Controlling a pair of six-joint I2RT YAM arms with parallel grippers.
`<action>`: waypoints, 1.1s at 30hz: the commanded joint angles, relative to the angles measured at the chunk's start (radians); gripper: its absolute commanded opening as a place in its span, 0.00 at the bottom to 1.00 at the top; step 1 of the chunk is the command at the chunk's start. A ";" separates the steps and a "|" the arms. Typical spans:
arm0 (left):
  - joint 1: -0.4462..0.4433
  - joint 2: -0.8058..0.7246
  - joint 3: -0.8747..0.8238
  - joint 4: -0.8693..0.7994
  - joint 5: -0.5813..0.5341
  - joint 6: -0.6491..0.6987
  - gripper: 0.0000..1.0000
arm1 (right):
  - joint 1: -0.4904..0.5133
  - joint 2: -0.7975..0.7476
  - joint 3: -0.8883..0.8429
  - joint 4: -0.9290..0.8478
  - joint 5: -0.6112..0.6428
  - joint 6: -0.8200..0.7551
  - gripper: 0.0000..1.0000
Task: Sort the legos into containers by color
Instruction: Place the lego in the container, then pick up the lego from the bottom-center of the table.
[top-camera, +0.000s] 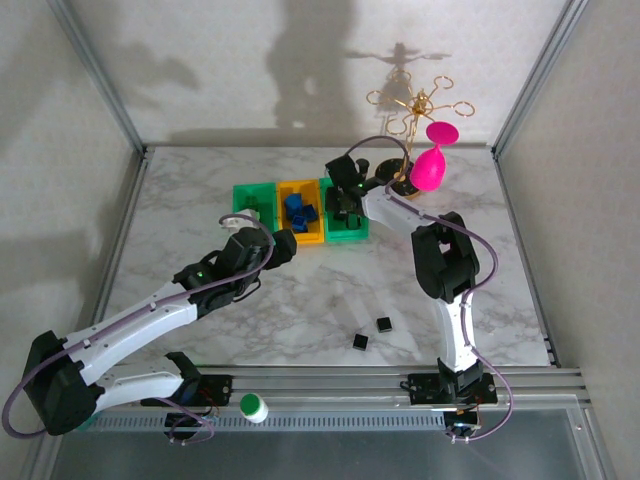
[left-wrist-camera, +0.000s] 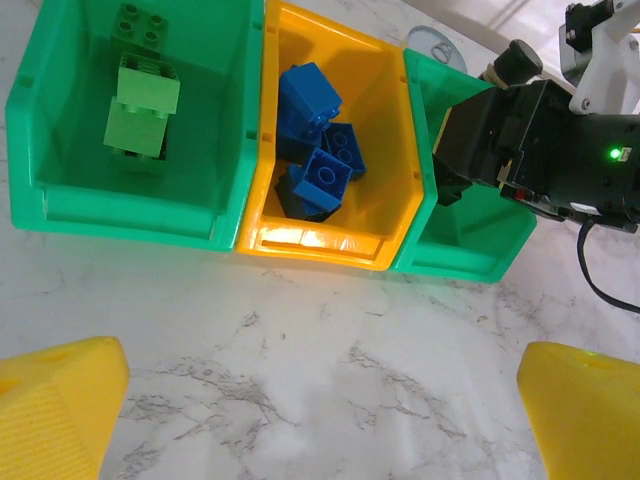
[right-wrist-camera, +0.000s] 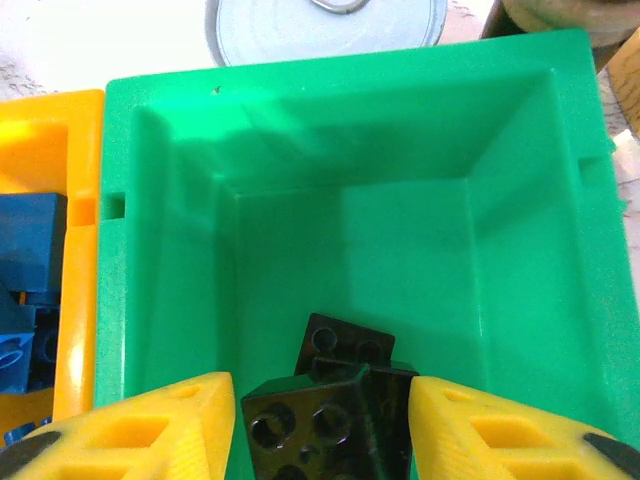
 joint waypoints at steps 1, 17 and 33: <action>0.009 -0.025 0.020 -0.021 0.001 0.021 0.99 | -0.007 -0.016 0.036 -0.027 0.019 -0.019 0.50; -0.020 -0.058 0.010 -0.027 0.025 -0.004 1.00 | 0.017 -0.458 -0.379 -0.027 0.068 0.029 0.52; -0.178 -0.076 -0.074 0.024 0.032 -0.114 1.00 | 0.180 -0.904 -0.887 -0.267 0.056 0.375 0.59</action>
